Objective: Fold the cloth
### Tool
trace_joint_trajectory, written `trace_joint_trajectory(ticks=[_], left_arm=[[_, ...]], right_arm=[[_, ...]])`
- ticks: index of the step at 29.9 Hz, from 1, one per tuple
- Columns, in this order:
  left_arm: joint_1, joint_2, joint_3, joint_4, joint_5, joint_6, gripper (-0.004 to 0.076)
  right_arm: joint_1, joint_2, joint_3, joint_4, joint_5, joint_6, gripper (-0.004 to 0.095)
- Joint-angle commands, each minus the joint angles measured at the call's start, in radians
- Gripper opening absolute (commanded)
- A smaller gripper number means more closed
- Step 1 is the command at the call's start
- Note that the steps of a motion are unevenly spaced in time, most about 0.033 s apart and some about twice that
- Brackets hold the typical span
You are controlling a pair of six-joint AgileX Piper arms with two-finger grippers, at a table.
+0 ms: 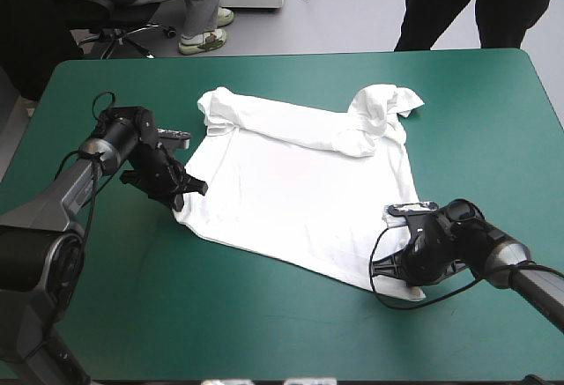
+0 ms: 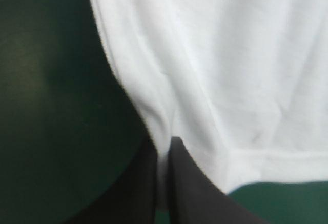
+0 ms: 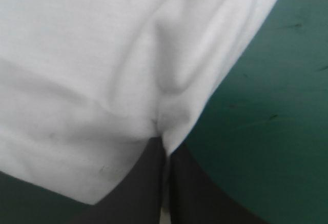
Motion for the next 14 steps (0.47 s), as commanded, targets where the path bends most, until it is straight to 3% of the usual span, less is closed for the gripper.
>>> trace_joint_trajectory(ticks=[1, 8, 14], left_arm=[[0.0, -0.152, -0.038, -0.064, 0.016, 0.003, -0.0017], [0.0, -0.405, -0.038, -0.127, -0.054, 0.003, -0.0017], [0.0, -0.638, -0.038, -0.207, -0.28, -0.002, -0.0017]], right_arm=[[0.002, -0.067, -0.081, -0.029, 0.001, -0.009, -0.0018], [0.002, -0.189, -0.349, -0.14, 0.04, -0.086, -0.0018], [0.002, -0.218, -0.617, -0.265, 0.038, -0.15, -0.0018]])
